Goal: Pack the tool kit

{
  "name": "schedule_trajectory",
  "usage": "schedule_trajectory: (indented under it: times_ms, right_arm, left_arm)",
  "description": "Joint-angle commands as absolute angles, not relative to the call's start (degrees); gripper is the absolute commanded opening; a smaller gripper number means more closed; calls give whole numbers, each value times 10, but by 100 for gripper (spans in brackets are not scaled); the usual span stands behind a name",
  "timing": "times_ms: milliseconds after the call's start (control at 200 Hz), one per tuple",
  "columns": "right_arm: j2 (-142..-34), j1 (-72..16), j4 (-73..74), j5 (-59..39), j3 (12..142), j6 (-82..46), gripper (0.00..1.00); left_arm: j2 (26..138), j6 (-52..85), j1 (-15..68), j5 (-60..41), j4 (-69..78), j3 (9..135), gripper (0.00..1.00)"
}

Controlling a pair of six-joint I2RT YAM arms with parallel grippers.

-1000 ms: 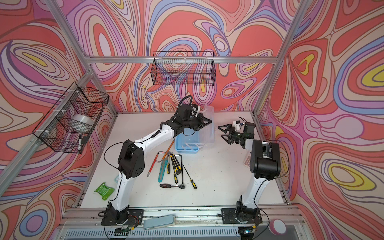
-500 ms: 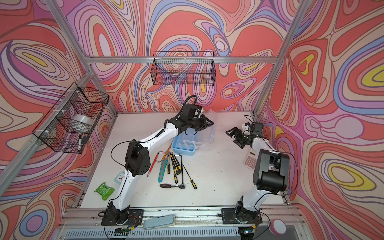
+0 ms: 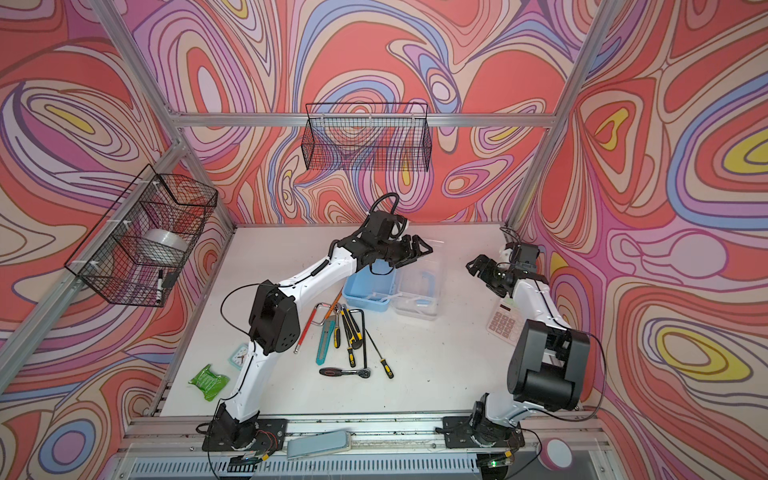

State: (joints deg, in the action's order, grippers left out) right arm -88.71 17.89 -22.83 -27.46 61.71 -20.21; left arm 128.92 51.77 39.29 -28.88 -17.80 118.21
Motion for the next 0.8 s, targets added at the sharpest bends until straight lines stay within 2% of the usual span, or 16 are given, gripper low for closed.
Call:
schedule_trajectory:
  times_ms: [0,135,305,401,536,651,796]
  right_arm:
    - [-862,155,-234,-282,617,-195,95]
    - [-856,105,-234,-269,620,-200,90]
    - [-857,60,-234,-246,624,-212,82]
    - [-854,46,-240,-239,626,-215,73]
    - [-837,25,-250,-224,623,-212,71]
    - [-830,21,-258,-224,619,-211,63]
    - [-823,21,-266,-228,617,-205,64]
  left_arm:
    - [1192,486,357,-255,-170,1077,75]
    - [1110,476,302,-239,-139,928,77]
    - [1043,444,246,-206,-147,822,84]
    - [1039,421,226,-192,-169,802,88]
    - [1065,400,218,-190,-184,803,90]
    - [1098,412,219,-220,-167,812,89]
    - [1122,416,231,-232,-159,823,87]
